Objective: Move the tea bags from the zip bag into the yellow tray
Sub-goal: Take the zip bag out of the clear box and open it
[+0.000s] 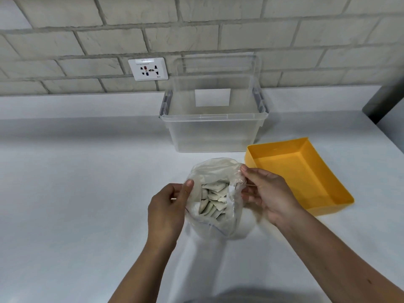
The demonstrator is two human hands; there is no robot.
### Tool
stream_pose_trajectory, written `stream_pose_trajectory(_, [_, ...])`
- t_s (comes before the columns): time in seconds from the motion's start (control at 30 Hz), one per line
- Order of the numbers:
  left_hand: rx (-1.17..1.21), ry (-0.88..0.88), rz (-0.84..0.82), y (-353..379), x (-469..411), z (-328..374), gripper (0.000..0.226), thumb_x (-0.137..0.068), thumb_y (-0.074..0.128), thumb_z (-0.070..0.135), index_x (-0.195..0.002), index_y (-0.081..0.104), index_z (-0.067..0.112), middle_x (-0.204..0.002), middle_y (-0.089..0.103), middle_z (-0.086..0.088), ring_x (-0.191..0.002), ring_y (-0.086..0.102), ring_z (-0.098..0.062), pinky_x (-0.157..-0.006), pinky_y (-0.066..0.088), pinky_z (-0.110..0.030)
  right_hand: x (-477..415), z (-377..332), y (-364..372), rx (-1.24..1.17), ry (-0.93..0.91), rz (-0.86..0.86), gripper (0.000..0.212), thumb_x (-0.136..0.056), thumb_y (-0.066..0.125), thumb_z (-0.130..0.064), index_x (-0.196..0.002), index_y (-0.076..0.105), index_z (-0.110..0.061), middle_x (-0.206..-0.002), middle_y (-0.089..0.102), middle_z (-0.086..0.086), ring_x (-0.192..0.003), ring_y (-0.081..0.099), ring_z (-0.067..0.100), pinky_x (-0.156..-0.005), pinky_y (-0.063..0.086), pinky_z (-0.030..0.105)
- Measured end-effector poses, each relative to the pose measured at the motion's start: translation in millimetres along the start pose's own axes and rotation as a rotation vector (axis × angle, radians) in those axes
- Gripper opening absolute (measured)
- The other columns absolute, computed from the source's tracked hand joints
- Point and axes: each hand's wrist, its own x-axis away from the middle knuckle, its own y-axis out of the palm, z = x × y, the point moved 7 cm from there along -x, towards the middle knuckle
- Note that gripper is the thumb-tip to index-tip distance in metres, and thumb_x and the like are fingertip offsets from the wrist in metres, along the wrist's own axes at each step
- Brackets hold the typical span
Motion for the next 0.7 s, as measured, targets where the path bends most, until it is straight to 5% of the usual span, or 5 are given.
stream_pose_trajectory(0.17, [0.637, -0.491, -0.215, 26.7, 7.6, -15.1, 0.026, -0.092, 0.065, 0.038, -0.093, 0.074, 0.014, -0.088, 0.078, 0.001, -0.068, 0.073, -0.009, -0.066, 0.058, -0.027, 2.4, 8.6, 8.8, -0.075, 0.170, -0.106, 0.015, -0.087, 0.069, -0.020, -0.097, 0.068, -0.010, -0.082, 0.073, 0.007, -0.078, 0.069, 0.021, -0.081, 0.058, 0.038])
stream_pose_trajectory(0.37, [1.028, -0.721, -0.258, 46.9, 5.9, -10.6, 0.028, -0.098, 0.056, 0.030, -0.093, 0.068, 0.005, -0.074, 0.076, -0.009, -0.057, 0.073, -0.018, -0.058, 0.060, -0.035, -0.6, 16.6, 15.4, -0.130, 0.288, -0.139, 0.009, -0.091, 0.063, -0.016, -0.096, 0.066, -0.008, -0.085, 0.071, 0.010, -0.078, 0.067, 0.023, -0.073, 0.057, 0.037])
stream_pose_trajectory(0.53, [1.069, -0.774, -0.275, 55.8, -11.7, -16.1, 0.037, -0.103, 0.046, 0.031, -0.075, 0.054, 0.009, -0.041, 0.049, -0.003, -0.029, 0.047, -0.011, -0.033, 0.041, -0.016, -8.7, 16.8, 20.3, -0.150, 0.386, -0.164, 0.020, -0.100, 0.047, -0.015, -0.090, 0.064, -0.008, -0.070, 0.069, 0.008, -0.063, 0.067, 0.019, -0.056, 0.055, 0.030])
stream_pose_trajectory(0.7, [0.905, -0.582, -0.467, 42.7, -48.3, -29.1, 0.033, -0.097, 0.055, 0.032, -0.106, 0.068, 0.003, -0.084, 0.072, -0.011, -0.064, 0.070, -0.019, -0.059, 0.060, -0.027, -25.0, 1.7, 17.5, -0.194, 0.372, -0.175, 0.025, -0.096, 0.043, -0.005, -0.089, 0.066, 0.000, -0.073, 0.072, 0.015, -0.060, 0.071, 0.025, -0.049, 0.059, 0.034])
